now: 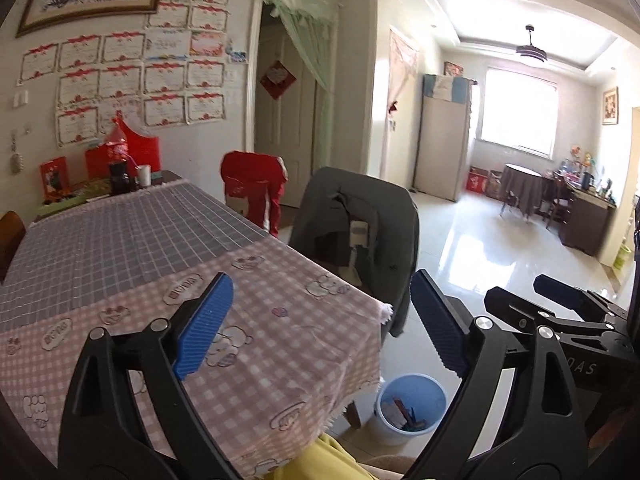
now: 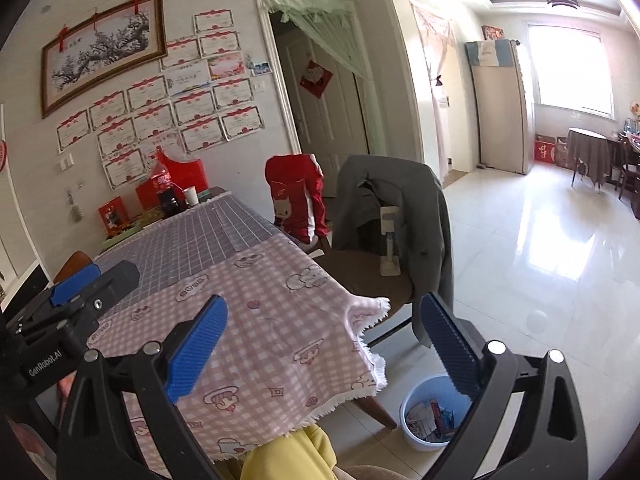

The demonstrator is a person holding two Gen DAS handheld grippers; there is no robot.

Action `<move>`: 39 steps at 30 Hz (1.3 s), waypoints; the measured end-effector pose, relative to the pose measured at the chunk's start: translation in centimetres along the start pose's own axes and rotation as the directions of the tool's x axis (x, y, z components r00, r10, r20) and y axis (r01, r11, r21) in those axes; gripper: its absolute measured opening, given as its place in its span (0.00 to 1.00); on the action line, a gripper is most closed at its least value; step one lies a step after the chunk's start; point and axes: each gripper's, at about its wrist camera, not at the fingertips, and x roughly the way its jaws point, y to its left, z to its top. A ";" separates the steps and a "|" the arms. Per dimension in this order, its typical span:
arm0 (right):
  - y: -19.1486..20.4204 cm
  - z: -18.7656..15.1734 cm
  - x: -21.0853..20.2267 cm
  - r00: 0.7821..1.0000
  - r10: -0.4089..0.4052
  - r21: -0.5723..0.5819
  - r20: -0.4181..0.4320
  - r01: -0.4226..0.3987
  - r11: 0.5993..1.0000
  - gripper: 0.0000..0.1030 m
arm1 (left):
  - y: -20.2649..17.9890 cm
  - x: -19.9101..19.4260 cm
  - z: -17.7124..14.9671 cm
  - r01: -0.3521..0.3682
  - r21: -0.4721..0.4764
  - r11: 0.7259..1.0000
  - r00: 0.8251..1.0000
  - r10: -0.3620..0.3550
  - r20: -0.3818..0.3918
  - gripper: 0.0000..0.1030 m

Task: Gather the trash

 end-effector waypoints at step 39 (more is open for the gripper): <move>2.0 -0.2 -0.6 0.999 0.052 -0.050 0.005 -0.052 0.997 0.93 | 0.9 -1.4 -0.7 -0.077 -0.054 0.996 0.996 0.075 -0.037 0.92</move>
